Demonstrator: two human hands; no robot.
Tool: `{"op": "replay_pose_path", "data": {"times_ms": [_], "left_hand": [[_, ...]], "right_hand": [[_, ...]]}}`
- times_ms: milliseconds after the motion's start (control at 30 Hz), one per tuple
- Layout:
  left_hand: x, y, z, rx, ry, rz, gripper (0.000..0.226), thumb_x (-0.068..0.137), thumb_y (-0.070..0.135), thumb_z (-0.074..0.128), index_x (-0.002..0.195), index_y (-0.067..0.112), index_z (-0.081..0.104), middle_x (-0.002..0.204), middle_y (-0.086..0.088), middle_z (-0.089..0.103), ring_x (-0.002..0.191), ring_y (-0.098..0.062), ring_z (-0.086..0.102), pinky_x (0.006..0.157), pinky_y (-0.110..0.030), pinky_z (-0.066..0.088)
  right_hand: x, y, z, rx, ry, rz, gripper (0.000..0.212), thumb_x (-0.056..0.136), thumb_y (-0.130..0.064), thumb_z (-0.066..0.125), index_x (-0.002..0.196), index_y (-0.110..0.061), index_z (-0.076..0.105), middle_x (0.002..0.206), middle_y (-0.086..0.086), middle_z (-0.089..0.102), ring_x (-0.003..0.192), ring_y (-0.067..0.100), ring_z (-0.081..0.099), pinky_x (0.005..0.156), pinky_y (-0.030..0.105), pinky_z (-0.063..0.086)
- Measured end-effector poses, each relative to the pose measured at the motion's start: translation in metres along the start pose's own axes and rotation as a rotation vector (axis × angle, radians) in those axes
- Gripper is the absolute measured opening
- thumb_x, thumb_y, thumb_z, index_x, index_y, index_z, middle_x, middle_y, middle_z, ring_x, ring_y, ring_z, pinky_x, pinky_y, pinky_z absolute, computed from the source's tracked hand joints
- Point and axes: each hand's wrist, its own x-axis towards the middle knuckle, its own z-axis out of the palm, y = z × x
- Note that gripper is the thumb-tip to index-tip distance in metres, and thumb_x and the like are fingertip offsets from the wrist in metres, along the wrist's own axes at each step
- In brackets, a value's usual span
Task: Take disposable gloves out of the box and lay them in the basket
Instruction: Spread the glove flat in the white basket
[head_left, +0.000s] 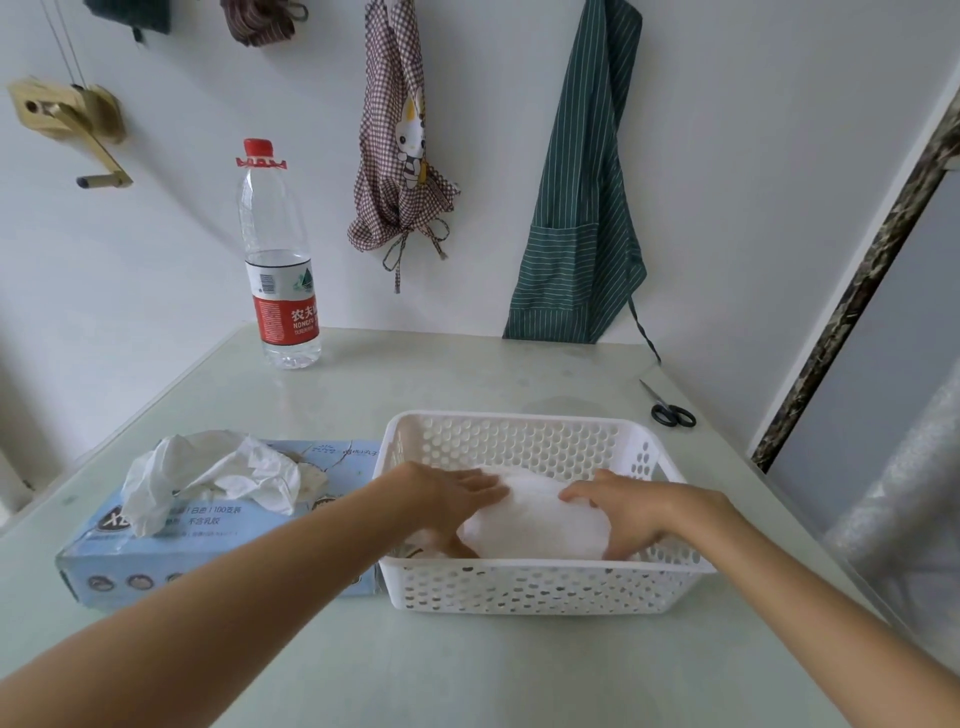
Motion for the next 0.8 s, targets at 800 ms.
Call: {"op": "replay_pose_path", "data": {"times_ms": [800], "left_hand": [[-0.209,-0.115,0.055,-0.42,0.423,-0.714,0.079,0.082,0.057,0.062,0.147,0.031,0.025,0.149,0.008,0.037,0.131,-0.016,0.043,0.104,-0.037,0.039]], "right_hand": [[-0.021,-0.209,-0.027,0.337,0.616,-0.468,0.04,0.085,-0.047,0.063,0.119,-0.026,0.06,0.109,-0.01,0.062,0.1,0.012,0.059,0.083,0.03,0.047]]}}
